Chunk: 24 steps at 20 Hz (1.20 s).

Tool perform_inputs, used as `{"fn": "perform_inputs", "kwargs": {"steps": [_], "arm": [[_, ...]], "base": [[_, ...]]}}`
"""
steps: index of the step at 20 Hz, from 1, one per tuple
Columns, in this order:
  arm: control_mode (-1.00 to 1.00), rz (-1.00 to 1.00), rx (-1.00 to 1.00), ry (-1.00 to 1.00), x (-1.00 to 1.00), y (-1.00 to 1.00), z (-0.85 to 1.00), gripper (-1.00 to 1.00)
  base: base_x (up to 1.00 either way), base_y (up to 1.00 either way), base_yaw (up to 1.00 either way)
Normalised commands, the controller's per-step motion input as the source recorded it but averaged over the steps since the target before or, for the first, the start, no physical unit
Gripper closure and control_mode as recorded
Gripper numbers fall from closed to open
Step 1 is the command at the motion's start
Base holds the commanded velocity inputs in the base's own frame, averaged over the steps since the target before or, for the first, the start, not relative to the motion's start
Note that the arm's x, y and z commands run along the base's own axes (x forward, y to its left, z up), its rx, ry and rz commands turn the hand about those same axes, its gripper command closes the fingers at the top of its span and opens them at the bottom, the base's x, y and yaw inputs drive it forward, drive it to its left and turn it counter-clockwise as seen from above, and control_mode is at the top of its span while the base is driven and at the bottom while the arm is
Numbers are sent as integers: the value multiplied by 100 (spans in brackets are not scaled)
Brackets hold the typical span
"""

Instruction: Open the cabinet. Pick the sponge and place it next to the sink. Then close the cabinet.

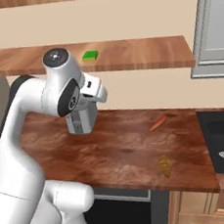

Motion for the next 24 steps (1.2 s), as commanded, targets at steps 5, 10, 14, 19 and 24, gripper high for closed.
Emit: {"fn": "perform_inputs", "kwargs": {"steps": [5, 10, 14, 19, 24], "arm": [[-100, -21, 5, -14, 0, -57, 76, -100], [-100, -17, 3, -8, 5, -47, 54, -100], [-100, -7, 0, -13, 30, 1, 14, -100], [-100, 0, 0, -30, 51, 58, 0, -100], [-100, 2, -1, -23, 46, 59, 4, -100]], "base": [[0, 0, 0], [0, 0, 0], [0, 0, 0], [0, 0, 0], [0, 0, 0]]}}
